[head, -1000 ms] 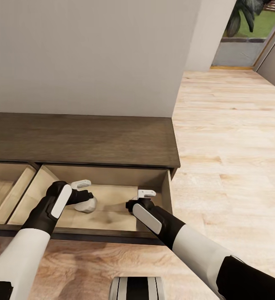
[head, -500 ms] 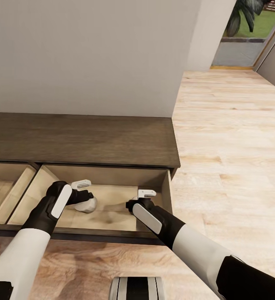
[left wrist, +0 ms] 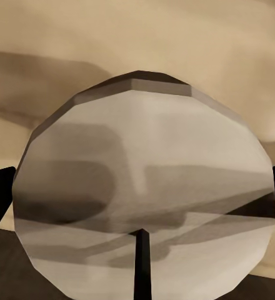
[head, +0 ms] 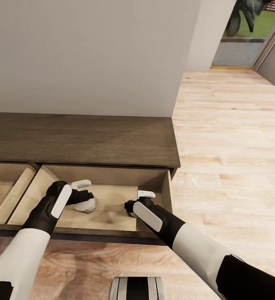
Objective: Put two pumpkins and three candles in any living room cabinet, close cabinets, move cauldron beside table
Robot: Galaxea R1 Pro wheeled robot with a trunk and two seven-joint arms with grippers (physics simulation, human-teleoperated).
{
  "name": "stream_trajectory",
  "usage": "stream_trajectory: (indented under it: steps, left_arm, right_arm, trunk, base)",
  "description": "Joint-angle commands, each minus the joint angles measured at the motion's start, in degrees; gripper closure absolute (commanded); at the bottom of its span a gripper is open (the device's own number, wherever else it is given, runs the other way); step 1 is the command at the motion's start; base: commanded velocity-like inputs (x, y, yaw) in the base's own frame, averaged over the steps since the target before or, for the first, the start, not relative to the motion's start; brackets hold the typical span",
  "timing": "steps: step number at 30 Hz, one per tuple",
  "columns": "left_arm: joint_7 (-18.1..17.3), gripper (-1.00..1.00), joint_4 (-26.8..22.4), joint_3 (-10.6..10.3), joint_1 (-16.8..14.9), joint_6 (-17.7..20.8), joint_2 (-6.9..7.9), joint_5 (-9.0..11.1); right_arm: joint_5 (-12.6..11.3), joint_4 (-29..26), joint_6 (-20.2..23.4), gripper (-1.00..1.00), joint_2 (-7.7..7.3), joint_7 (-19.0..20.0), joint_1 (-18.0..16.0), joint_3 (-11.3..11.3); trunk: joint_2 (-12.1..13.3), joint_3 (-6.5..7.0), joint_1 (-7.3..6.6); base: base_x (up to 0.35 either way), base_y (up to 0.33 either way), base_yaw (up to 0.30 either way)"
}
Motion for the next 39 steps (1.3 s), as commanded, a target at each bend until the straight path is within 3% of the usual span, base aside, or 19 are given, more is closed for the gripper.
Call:
stream_trajectory:
  steps: [1, 10, 11, 29, 39]
  left_arm:
    - [0.4, 1.0, 0.0, -0.2, 0.0, 0.1, 0.07, 0.6]
    - [0.4, 1.0, -0.1, -0.2, 0.0, 0.1, 0.09, 0.8]
    - [0.4, -1.0, -0.1, -0.2, 0.0, 0.1, 0.09, 0.8]
    - [0.5, -1.0, -0.1, -0.1, 0.0, 0.1, 0.09, 0.8]
    - [0.5, -1.0, -0.1, -0.2, 0.0, 0.1, 0.09, 0.8]
  right_arm:
    - [-0.4, 0.0, 0.1, -1.0, 0.0, -0.4, -0.1, 0.1]
    - [-0.5, 0.0, 0.1, -1.0, 0.0, -0.4, -0.1, 0.1]
    - [-0.5, 0.0, 0.1, -1.0, 0.0, -0.4, -0.1, 0.1]
    - [0.3, -0.1, 0.2, -1.0, 0.0, -0.4, -0.1, 0.2]
    - [7.5, -0.2, 3.1, -1.0, 0.0, -0.4, -0.4, 0.3]
  trunk:
    - [0.0, -0.04, -0.01]
    - [0.0, -0.04, -0.01]
    - [0.0, -0.04, -0.01]
    - [0.0, -0.04, -0.01]
    - [0.0, -0.04, -0.01]
  base:
    - [0.0, 0.0, 0.0]
    - [0.0, 0.0, 0.0]
    - [0.0, 0.0, 0.0]
    - [0.0, 0.0, 0.0]
    - [0.0, 0.0, 0.0]
